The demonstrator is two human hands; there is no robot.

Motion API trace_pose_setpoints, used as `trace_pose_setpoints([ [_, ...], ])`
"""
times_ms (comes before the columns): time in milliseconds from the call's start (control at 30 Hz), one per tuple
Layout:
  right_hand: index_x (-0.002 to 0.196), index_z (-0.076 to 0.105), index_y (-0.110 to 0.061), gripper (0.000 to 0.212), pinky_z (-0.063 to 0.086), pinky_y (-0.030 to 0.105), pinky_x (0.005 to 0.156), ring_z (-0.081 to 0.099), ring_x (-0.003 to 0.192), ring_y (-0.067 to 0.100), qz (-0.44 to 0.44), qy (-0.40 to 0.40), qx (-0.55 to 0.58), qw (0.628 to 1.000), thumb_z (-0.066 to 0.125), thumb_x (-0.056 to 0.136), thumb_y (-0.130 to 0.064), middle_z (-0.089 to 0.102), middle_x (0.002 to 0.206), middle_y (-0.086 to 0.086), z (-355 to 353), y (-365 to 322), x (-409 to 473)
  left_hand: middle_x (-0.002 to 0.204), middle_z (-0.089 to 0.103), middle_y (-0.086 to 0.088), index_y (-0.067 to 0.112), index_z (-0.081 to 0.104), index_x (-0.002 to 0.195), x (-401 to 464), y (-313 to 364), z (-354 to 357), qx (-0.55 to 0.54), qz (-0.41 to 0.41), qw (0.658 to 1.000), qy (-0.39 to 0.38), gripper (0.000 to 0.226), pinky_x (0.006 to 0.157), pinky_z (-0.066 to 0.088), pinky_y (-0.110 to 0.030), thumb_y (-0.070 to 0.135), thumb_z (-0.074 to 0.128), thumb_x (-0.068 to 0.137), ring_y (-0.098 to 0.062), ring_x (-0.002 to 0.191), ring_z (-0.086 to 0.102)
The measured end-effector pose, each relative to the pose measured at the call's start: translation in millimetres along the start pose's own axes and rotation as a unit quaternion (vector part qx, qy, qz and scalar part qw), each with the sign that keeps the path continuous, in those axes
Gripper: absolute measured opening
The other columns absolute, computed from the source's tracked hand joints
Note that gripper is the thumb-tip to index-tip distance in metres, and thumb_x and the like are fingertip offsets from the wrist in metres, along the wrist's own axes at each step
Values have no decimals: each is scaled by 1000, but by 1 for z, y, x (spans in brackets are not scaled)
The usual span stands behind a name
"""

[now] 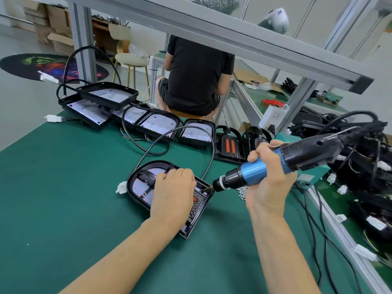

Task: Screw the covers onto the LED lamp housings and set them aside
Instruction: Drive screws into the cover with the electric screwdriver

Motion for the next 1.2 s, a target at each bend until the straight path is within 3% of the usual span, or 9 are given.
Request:
trace_pose_setpoints([
  [233, 58, 64, -29, 30, 42, 32, 69, 51, 59, 15, 1, -18, -41, 999, 59, 75, -4, 56, 60, -10, 6, 0, 2, 95, 54, 11, 30, 34, 88, 0, -1, 0, -23, -5, 1000, 7, 12, 87, 24, -31, 27, 32, 100, -16, 95, 46],
  [467, 59, 63, -29, 28, 43, 30, 68, 51, 64, 15, 26, -19, -20, 999, 60, 74, -6, 57, 61, -10, 0, 2, 1, 91, 55, 11, 29, 37, 85, 0, -3, 0, -37, -16, 999, 11, 13, 87, 26, -33, 27, 32, 97, -15, 92, 47],
  [633, 74, 57, -25, 20, 47, 27, 67, 53, 61, 14, 25, 39, 23, 999, 62, 75, -5, 56, 64, -8, -14, -4, -4, 90, 57, 11, 28, 43, 85, -2, -1, -5, -50, -14, 998, 17, 14, 88, 27, -31, 25, 37, 97, -14, 93, 50],
  [700, 81, 53, -20, 20, 48, 25, 64, 53, 60, 12, 26, 84, 64, 994, 63, 74, -5, 54, 70, -5, -29, -10, -3, 83, 62, 8, 23, 50, 82, -2, -3, -8, -116, -24, 993, 16, 16, 89, 36, -35, 20, 43, 95, -16, 85, 59],
  [767, 85, 52, -19, 21, 47, 24, 63, 53, 60, 12, 8, 118, 81, 990, 63, 73, -6, 50, 76, -2, -46, -22, -1, 76, 63, 3, 17, 55, 79, -3, -5, -12, -220, -46, 974, 6, 16, 81, 48, -45, 15, 49, 93, -22, 71, 65],
  [867, 89, 54, -19, 18, 48, 24, 68, 56, 62, 12, -31, 129, 60, 989, 60, 75, -9, 58, 75, -2, -67, -45, -2, 80, 57, 4, 15, 60, 80, 1, 0, -23, -258, -36, 965, 19, 13, 71, 52, -52, 15, 54, 92, -29, 71, 65],
  [1033, 93, 54, -19, 19, 50, 24, 71, 60, 65, 11, -36, 143, 42, 988, 59, 75, -12, 66, 79, 0, -92, -57, -9, 86, 64, 5, 21, 63, 84, 21, 44, -22, -164, 41, 986, -11, 10, 86, 40, -39, 22, 56, 91, -22, 90, 55],
  [1200, 92, 55, -19, 18, 51, 24, 73, 63, 67, 12, -46, 185, 18, 982, 57, 82, -4, 68, 81, 2, -113, -59, -13, 93, 69, 0, 14, 68, 90, 36, 89, 12, -100, 80, 986, -105, 16, 86, 43, -32, 17, 52, 92, -23, 93, 60],
])
Point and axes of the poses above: each hand's wrist, its own x-axis towards the middle knuckle, its own z-axis out of the palm, y = z × x, the point moved 7 cm from there along x, towards the middle knuckle
